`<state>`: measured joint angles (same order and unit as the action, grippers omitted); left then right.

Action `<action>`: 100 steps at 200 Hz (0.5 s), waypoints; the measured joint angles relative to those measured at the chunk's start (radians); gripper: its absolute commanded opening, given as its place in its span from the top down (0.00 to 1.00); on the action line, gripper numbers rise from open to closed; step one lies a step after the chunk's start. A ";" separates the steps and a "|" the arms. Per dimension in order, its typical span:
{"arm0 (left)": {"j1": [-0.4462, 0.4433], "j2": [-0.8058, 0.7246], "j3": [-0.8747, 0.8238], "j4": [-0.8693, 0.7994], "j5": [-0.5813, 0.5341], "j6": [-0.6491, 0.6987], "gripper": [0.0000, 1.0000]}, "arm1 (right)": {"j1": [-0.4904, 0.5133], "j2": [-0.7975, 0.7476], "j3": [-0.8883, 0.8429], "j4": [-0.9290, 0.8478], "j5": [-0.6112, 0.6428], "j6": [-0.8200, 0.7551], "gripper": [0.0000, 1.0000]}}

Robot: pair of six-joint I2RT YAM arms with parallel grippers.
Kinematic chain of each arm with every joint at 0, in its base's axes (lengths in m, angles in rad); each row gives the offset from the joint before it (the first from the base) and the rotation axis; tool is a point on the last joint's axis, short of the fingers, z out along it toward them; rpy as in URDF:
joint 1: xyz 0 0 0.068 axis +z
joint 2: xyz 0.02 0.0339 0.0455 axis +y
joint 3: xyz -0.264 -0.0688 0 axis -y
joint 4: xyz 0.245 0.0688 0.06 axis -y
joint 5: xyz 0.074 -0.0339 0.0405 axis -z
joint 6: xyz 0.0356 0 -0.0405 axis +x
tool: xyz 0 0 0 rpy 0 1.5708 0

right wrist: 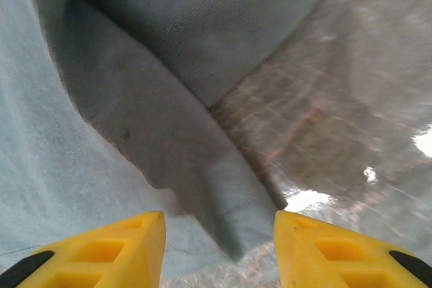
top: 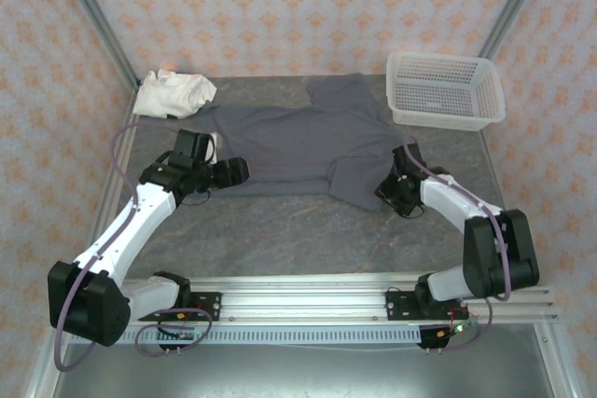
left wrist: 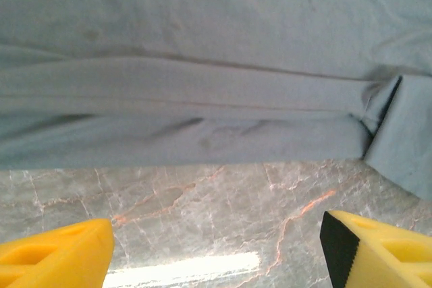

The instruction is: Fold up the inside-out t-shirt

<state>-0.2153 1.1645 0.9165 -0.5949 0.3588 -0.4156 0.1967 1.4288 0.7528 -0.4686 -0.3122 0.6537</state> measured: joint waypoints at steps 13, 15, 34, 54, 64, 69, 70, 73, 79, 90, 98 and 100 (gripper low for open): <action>0.000 -0.002 -0.002 -0.002 0.000 0.003 0.19 | 0.007 0.044 0.000 0.036 -0.015 -0.005 0.59; 0.000 -0.003 -0.002 -0.002 0.000 0.004 0.19 | 0.007 0.050 0.000 0.040 -0.018 -0.005 0.60; 0.000 -0.003 -0.002 -0.002 0.001 0.006 0.19 | 0.014 0.072 0.003 0.065 -0.026 -0.002 0.69; 0.000 0.002 -0.005 -0.002 0.001 0.006 0.19 | 0.019 0.073 0.003 0.081 -0.026 0.006 0.90; 0.000 0.010 -0.010 0.000 0.001 0.005 0.19 | 0.019 0.073 0.004 0.085 -0.028 -0.002 1.00; 0.000 0.015 -0.011 -0.001 0.001 0.005 0.19 | 0.019 0.073 0.005 0.088 -0.030 0.004 1.00; 0.000 0.018 -0.012 -0.001 0.001 0.005 0.19 | 0.020 0.073 0.005 0.088 -0.031 0.002 1.00; 0.000 0.021 -0.013 -0.001 0.001 0.005 0.19 | 0.020 0.073 0.005 0.089 -0.030 0.012 1.00; 0.000 0.029 -0.014 -0.001 0.001 0.005 0.19 | 0.020 0.072 0.007 0.087 -0.033 0.016 1.00; 0.000 0.043 -0.018 -0.002 0.001 0.005 0.19 | 0.020 0.072 0.018 0.082 -0.040 0.020 1.00; 0.000 0.050 -0.019 -0.002 0.001 0.005 0.19 | 0.022 0.069 0.035 0.072 -0.044 0.031 1.00; 0.000 0.051 -0.020 -0.001 0.001 0.005 0.19 | 0.022 0.069 0.038 0.069 -0.044 0.032 1.00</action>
<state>-0.2153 1.2156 0.8967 -0.5961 0.3595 -0.4110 0.2184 1.4979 0.7906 -0.3992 -0.3565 0.6853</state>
